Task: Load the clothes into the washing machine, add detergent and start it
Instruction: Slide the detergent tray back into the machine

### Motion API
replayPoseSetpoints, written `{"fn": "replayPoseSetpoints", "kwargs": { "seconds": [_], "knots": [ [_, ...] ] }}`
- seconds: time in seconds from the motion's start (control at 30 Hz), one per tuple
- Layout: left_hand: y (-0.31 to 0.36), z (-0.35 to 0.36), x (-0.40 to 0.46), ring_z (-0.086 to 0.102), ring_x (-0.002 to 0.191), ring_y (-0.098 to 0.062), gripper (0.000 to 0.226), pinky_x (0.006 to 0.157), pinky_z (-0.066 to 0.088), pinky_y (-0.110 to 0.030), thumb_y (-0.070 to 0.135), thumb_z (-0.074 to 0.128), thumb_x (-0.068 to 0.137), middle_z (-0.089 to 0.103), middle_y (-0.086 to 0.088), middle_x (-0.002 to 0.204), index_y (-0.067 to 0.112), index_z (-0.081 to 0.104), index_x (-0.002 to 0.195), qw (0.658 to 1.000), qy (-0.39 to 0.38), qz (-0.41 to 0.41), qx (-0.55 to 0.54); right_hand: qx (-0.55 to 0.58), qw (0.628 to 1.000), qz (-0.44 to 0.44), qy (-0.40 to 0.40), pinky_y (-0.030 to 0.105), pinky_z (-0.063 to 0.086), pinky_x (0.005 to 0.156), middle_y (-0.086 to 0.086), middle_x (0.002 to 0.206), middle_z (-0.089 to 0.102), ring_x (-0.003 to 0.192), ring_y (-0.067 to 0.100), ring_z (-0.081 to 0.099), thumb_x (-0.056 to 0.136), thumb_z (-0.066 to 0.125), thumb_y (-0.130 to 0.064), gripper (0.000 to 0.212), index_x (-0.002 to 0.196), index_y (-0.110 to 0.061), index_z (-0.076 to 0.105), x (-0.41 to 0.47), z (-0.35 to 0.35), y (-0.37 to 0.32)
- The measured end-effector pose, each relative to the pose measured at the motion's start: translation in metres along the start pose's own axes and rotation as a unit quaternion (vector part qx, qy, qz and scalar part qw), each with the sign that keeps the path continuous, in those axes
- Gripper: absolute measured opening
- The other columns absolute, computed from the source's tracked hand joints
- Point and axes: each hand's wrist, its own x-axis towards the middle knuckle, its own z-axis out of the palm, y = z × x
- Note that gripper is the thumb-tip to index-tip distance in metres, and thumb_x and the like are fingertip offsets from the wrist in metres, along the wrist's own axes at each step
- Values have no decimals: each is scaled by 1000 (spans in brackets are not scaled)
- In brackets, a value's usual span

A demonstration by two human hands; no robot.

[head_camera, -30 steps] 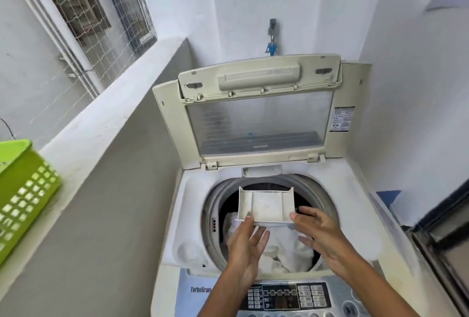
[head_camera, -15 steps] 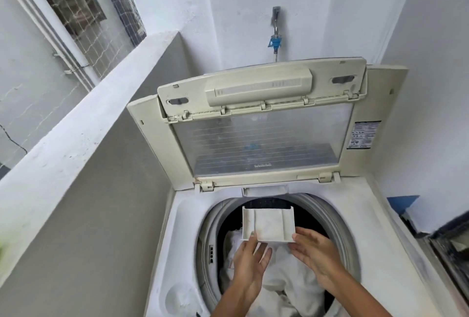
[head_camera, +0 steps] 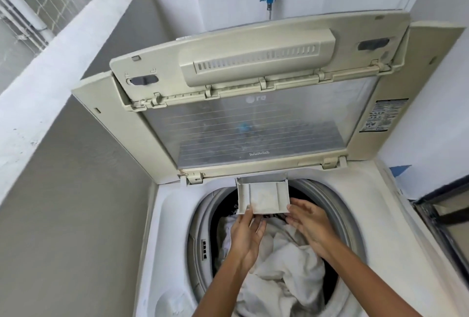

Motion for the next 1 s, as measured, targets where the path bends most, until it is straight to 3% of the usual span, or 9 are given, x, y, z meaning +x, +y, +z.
{"fn": "replayPoseSetpoints", "kwargs": {
  "seconds": [0.37, 0.6, 0.9, 1.0],
  "knots": [
    [5, 7, 6, 59, 105, -22, 37, 100, 43, -36, 16, 52, 97, 63, -9, 107, 1, 50, 130, 1000, 5, 8, -6, 27, 1000, 11, 1, 21, 58, 64, 14, 94, 67, 80, 19, 64, 87, 62, 0, 13, 97, -9, 63, 12, 7, -4],
    [2, 10, 5, 56, 112, -24, 32, 104, 41, -37, 17, 55, 95, 64, -10, 108, 5, 53, 124, 1000, 15, 15, -1, 34, 999, 23, -2, 28, 54, 75, 13, 91, 66, 78, 20, 62, 87, 63, -3, 18, 105, -4, 62, 18, 6, -4],
    [0, 13, 2, 63, 94, -18, 19, 105, 41, -37, 21, 60, 92, 67, -6, 97, 9, 60, 107, 999, 36, 16, 7, 48, 999, 13, 2, 28, 52, 74, 20, 99, 64, 89, 27, 62, 87, 64, -4, 21, 107, 1, 62, 13, 6, -5],
    [-1, 13, 0, 63, 93, -17, 19, 103, 43, -34, 22, 61, 91, 66, -6, 98, 9, 60, 105, 999, 40, 11, 9, 48, 999, 10, 9, 26, 57, 70, 18, 94, 66, 84, 25, 63, 86, 65, -4, 18, 104, 0, 63, 12, 5, -4]
  ]
}}
